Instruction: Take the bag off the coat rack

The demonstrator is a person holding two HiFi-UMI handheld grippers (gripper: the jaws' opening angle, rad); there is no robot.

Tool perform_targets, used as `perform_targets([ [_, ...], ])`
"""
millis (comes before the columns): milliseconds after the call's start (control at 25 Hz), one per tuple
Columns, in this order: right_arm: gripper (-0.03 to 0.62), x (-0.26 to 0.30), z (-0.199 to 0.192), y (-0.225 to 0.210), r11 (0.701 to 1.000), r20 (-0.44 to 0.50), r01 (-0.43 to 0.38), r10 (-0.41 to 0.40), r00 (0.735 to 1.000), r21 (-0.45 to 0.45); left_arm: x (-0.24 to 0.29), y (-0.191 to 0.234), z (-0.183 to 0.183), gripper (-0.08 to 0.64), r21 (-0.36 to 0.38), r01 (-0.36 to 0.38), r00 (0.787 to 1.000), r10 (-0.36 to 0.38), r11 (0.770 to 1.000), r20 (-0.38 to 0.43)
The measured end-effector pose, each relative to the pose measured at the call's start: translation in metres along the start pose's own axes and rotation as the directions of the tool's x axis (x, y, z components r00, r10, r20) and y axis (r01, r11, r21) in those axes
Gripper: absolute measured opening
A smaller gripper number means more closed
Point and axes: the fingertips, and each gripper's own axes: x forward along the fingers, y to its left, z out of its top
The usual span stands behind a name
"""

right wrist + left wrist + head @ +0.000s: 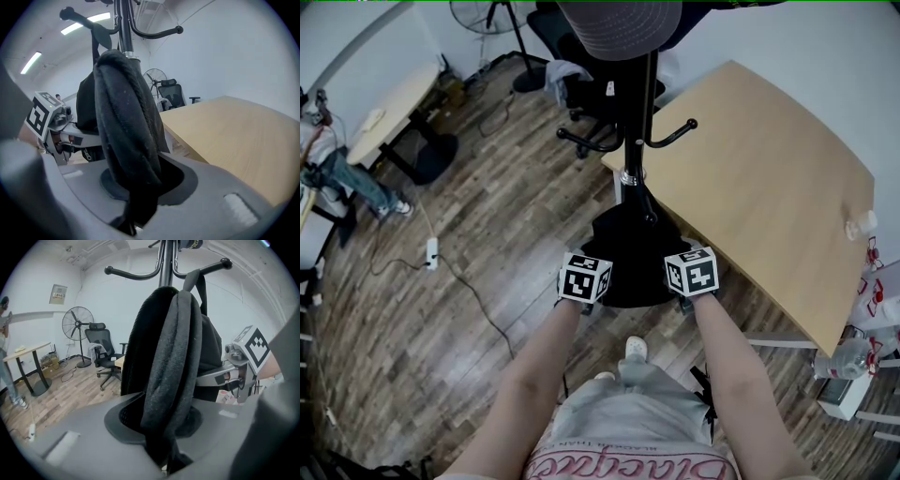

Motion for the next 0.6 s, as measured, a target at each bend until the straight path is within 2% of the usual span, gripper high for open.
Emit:
perform_targets([
  [240, 0.052, -0.012, -0.004, 0.007, 0.999, 0.001, 0.013, -0.013, 1.0, 0.04, -0.011, -0.01, 0.002, 0.084, -0.029, 0.034, 0.999, -0.034, 0.999, -0.004],
  [600, 0.046, -0.038, -0.005, 0.019, 0.998, 0.033, 0.022, -0.024, 0.999, 0.055, -0.033, -0.025, 0.009, 0.075, 0.012, 0.082, 0.996, -0.082, 0.997, 0.017],
])
